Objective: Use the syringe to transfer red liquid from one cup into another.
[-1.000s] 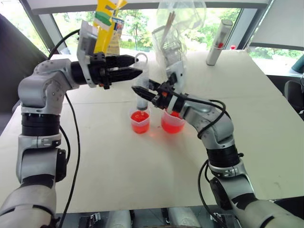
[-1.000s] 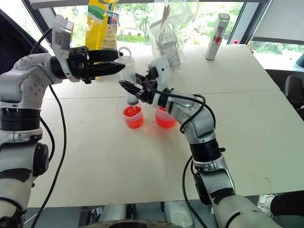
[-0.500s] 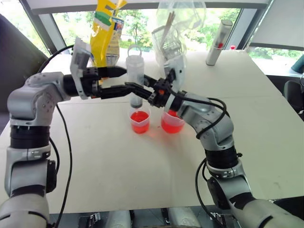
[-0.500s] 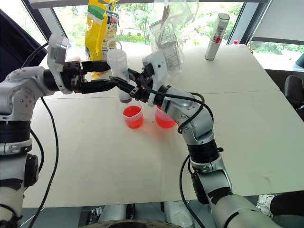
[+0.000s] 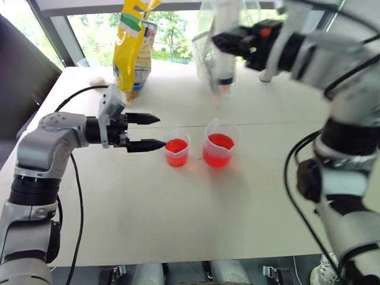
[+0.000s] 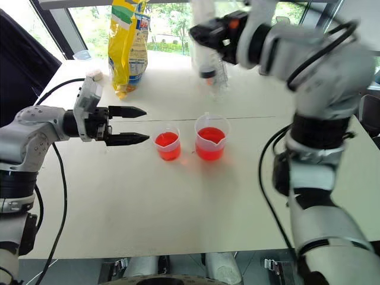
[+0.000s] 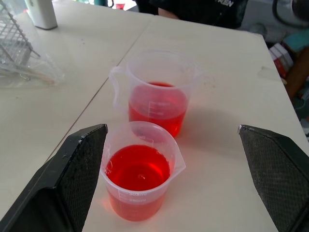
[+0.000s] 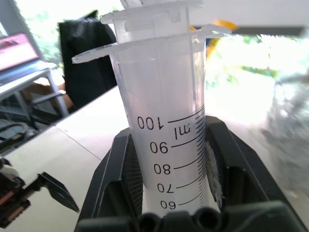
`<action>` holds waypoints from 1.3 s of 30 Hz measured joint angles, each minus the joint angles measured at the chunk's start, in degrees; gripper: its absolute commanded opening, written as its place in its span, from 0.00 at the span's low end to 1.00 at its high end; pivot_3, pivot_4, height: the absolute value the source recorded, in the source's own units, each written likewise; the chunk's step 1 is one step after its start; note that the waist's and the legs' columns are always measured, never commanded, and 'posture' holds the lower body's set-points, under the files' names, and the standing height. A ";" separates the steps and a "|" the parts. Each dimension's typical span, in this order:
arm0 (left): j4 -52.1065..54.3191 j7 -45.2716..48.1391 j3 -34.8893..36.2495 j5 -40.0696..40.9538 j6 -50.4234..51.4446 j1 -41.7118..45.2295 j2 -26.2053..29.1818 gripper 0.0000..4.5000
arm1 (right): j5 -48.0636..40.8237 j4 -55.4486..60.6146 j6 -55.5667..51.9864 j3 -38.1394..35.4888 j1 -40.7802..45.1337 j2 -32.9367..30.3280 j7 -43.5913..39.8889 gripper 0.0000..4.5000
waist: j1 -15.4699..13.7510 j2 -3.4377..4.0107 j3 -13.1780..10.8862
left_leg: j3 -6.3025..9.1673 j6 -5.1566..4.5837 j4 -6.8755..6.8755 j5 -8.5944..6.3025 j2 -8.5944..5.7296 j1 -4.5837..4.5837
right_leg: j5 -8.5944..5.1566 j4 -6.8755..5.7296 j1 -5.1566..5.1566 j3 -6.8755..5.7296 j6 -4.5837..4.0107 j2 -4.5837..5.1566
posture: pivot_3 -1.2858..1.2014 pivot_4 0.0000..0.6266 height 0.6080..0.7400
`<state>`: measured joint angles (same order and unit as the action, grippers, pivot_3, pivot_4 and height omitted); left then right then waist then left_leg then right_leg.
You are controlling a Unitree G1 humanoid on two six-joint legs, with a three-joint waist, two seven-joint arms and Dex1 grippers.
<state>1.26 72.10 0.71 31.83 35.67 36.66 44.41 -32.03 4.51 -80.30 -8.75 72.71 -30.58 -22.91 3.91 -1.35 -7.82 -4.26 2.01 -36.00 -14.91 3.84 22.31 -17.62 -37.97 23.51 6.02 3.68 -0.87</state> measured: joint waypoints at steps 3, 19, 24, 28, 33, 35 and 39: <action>1.02 0.76 -0.80 -0.86 -1.71 -1.16 0.16 0.99 | 0.19 -5.73 -9.88 4.01 -1.33 -7.73 -0.02 0.30 | 0.02 0.01 -0.01 | -0.08 -0.01 -0.01 0.00 -0.03 0.01 | -0.08 0.02 0.02 0.07 -0.14 0.09 | 0.52 0.24 0.99; 2.50 3.22 -2.32 -2.44 -4.69 -2.11 0.34 0.99 | 2.85 -22.92 -9.94 10.67 -17.02 -5.85 2.99 0.30 | 0.08 0.05 -0.03 | -0.11 -0.03 -0.06 -0.02 -0.01 0.03 | 0.02 -0.03 0.07 0.13 0.05 -0.28 | 0.52 0.24 0.99; 3.48 3.19 -2.32 -2.43 -4.58 -2.10 0.32 1.00 | 5.75 -26.16 -7.30 11.82 -17.47 -4.79 2.17 0.41 | 0.07 0.02 -0.02 | -0.11 -0.03 -0.08 -0.02 -0.03 0.02 | 0.03 0.00 0.03 0.11 0.07 -0.25 | 0.52 0.24 0.99; 3.79 2.97 -2.33 -2.43 -4.47 -2.11 0.25 1.00 | 7.18 -27.46 -6.48 12.42 -17.70 -4.08 1.45 0.81 | 0.10 0.04 -0.02 | -0.11 -0.03 -0.08 -0.02 -0.02 0.00 | 0.03 -0.02 0.03 0.11 0.06 -0.30 | 0.52 0.24 0.99; 4.08 2.60 -2.36 -2.44 -3.84 -2.13 0.22 1.00 | 7.34 -25.39 -8.18 11.86 -17.99 -4.02 0.67 0.99 | 0.12 0.05 -0.03 | -0.09 -0.03 -0.04 -0.02 -0.01 0.00 | 0.03 -0.02 0.05 0.12 0.06 -0.30 | 0.52 0.24 0.99; 4.52 2.30 -2.38 -2.44 -3.50 -2.46 0.19 1.00 | 6.84 -20.72 -9.77 10.89 -18.49 -4.49 0.33 0.99 | 0.09 0.05 -0.04 | -0.07 -0.03 -0.04 -0.02 -0.01 0.01 | 0.03 -0.02 0.05 0.11 0.06 -0.30 | 0.52 0.24 0.99; 6.50 0.82 -2.33 -2.12 -2.19 -4.11 0.00 1.00 | 3.28 -4.33 -11.80 9.10 -22.69 -10.28 -1.30 0.99 | -0.25 0.06 -0.04 | 0.04 -0.03 -0.03 -0.02 0.00 0.08 | 0.02 0.02 0.05 0.08 0.07 -0.25 | 0.52 0.24 0.99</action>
<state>7.76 72.93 -1.62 29.70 33.48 32.55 44.41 -28.75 0.18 -92.10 0.35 50.02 -40.86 -24.20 3.67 -1.28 -7.87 -4.23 1.98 -36.02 -14.93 3.84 22.40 -17.59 -37.95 23.56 6.10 3.76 -1.12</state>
